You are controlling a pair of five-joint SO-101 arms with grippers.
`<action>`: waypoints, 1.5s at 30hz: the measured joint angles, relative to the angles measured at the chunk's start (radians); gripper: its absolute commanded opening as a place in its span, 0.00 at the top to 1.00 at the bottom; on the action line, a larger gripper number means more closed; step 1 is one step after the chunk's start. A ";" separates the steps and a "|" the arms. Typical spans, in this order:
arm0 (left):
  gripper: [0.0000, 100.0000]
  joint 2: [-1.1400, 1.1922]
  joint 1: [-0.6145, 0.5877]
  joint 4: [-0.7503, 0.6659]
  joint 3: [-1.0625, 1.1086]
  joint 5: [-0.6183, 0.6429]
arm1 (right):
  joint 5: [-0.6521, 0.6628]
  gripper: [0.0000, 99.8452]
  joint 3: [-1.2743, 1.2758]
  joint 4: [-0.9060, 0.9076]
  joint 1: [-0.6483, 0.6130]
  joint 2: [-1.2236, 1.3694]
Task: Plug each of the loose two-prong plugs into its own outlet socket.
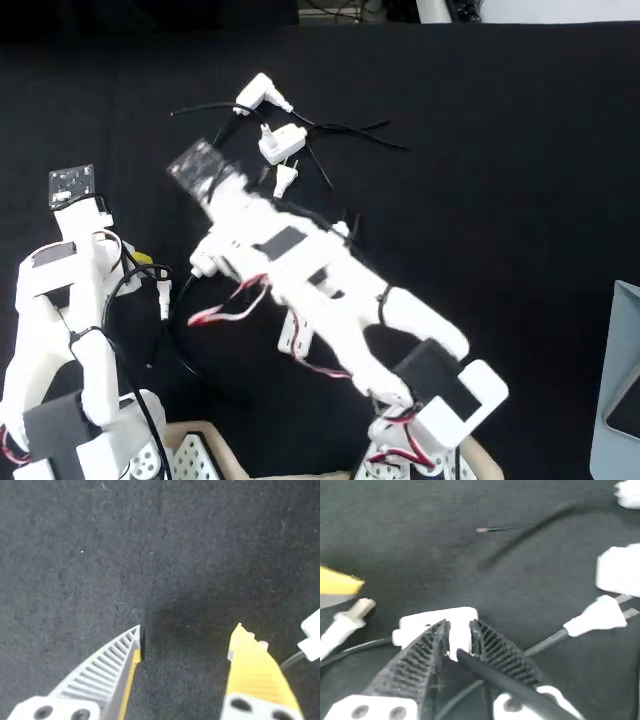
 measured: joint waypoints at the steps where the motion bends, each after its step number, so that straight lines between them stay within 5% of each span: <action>1: 0.72 0.000 0.000 0.000 0.000 0.000 | 0.000 0.99 -0.014 0.020 0.008 0.000; 45: 0.72 0.000 0.000 0.000 0.000 0.000 | 0.000 0.99 -0.109 0.048 -0.006 0.095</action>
